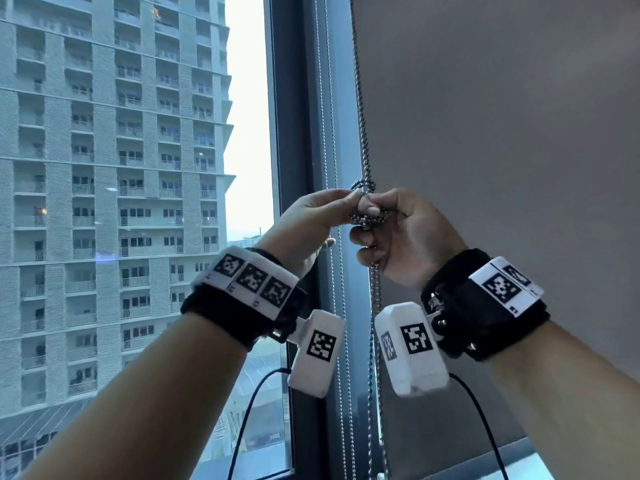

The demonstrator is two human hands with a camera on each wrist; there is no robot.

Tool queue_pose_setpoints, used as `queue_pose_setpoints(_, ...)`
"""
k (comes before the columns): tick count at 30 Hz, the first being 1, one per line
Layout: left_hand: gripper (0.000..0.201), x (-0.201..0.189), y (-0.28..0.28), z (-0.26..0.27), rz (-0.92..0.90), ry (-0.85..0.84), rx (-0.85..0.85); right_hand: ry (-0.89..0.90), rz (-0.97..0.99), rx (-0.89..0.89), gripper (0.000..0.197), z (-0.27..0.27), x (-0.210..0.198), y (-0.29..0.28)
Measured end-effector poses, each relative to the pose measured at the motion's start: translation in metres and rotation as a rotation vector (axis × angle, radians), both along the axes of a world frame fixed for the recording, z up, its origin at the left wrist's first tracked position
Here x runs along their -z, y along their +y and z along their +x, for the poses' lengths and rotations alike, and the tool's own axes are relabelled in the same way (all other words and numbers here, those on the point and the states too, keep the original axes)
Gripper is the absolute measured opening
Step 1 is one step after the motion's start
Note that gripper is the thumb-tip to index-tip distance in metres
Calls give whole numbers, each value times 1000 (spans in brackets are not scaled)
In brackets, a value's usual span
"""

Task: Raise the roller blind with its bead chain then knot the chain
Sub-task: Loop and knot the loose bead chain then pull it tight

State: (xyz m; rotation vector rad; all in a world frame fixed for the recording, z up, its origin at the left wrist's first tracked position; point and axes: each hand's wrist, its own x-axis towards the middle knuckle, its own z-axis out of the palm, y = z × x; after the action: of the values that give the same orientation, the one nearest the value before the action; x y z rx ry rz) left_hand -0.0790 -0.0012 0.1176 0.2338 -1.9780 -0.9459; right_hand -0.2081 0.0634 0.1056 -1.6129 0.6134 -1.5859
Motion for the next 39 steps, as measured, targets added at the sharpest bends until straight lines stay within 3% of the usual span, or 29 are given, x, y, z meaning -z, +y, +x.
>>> queue_pose_setpoints(3, 22, -5, 2, -3, 73, 10, -21, 26, 3, 8, 26, 1, 1, -1)
queue_pose_setpoints(6, 22, -7, 2, -12, 0, 79, -98, 30, -8, 76, 23, 7, 4, -3)
queue_pose_setpoints(10, 33, 4, -7, -15, -159, 173, -262, 134, -61, 336, 14, 7, 12, -7)
queue_pose_setpoints(13, 38, 9, -10, -10, -67, 289, -274, 191, -126, 561, 15, 4, 19, -12)
queue_pose_setpoints(17, 39, 24, -15, -4, -2, 204, -173, 312, -257, 776, 35, -2, 24, -22)
queue_pose_setpoints(20, 42, 35, -14, -3, 64, 343, -50, 379, -298, 826, 28, -1, 24, -25)
queue_pose_setpoints(23, 40, 34, -16, 2, 194, 532, 232, 402, -342, 794, 22, 2, 21, -24)
queue_pose_setpoints(27, 42, 30, -15, 8, 279, 592, 443, 298, -278, 625, 9, 3, 18, -18)
queue_pose_setpoints(30, 31, 37, -15, 12, 281, 453, 459, 256, -268, 584, 14, -3, 18, -14)
queue_pose_setpoints(34, 29, 67, -22, 6, 176, 84, 237, 189, -294, 611, 9, -9, 18, -15)
queue_pose_setpoints(39, 35, 88, -23, -2, 222, 54, 151, 230, -337, 670, 8, -2, 29, -25)
